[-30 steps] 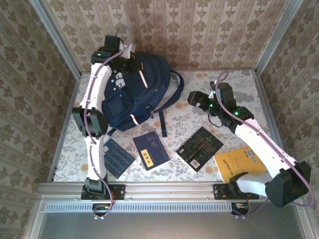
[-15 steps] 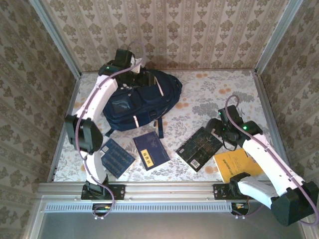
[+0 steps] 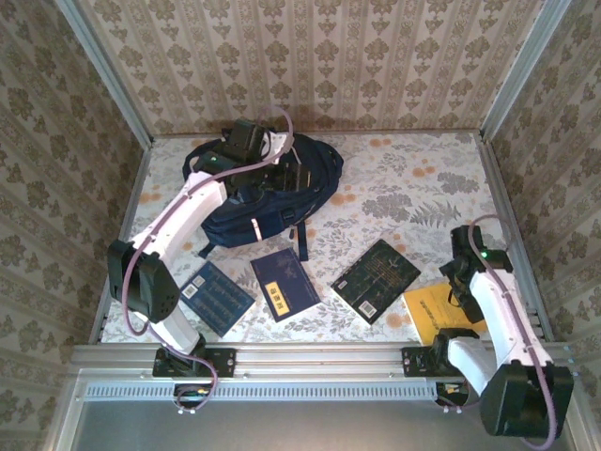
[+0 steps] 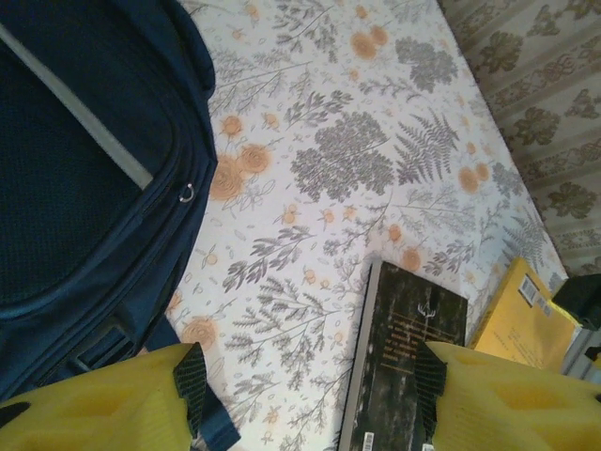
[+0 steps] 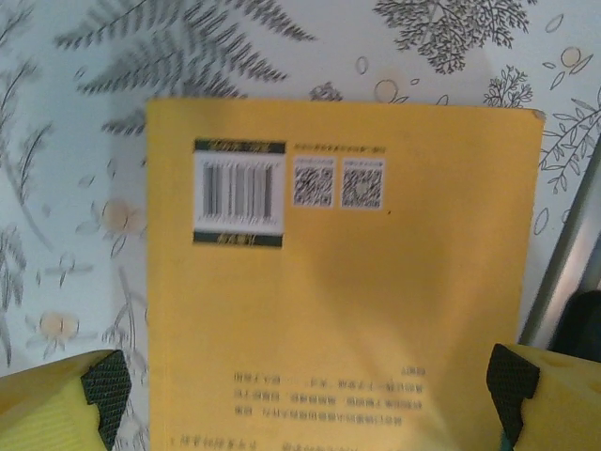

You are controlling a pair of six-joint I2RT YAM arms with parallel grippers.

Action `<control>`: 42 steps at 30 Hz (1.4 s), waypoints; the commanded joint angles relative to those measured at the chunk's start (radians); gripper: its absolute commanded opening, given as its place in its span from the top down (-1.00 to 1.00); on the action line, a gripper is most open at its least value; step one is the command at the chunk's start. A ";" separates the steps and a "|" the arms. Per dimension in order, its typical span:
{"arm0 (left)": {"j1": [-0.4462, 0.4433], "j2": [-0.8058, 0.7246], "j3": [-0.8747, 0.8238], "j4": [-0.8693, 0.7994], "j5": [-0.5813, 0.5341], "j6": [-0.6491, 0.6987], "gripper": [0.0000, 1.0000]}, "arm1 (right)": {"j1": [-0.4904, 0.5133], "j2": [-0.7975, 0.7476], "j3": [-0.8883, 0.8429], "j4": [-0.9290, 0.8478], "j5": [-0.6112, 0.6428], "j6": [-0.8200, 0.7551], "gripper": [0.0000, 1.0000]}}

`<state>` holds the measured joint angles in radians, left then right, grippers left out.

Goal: Pack the student bag

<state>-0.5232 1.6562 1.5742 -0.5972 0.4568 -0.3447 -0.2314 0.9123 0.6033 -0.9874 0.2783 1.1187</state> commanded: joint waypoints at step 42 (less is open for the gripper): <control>0.023 0.011 -0.025 0.086 0.123 -0.059 -0.35 | -0.344 0.099 -0.140 0.271 -0.126 -0.129 -0.99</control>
<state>-0.5106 1.6562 1.5627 -0.5327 0.5468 -0.3820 -0.5724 1.0161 0.4793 -0.7582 0.2230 0.9993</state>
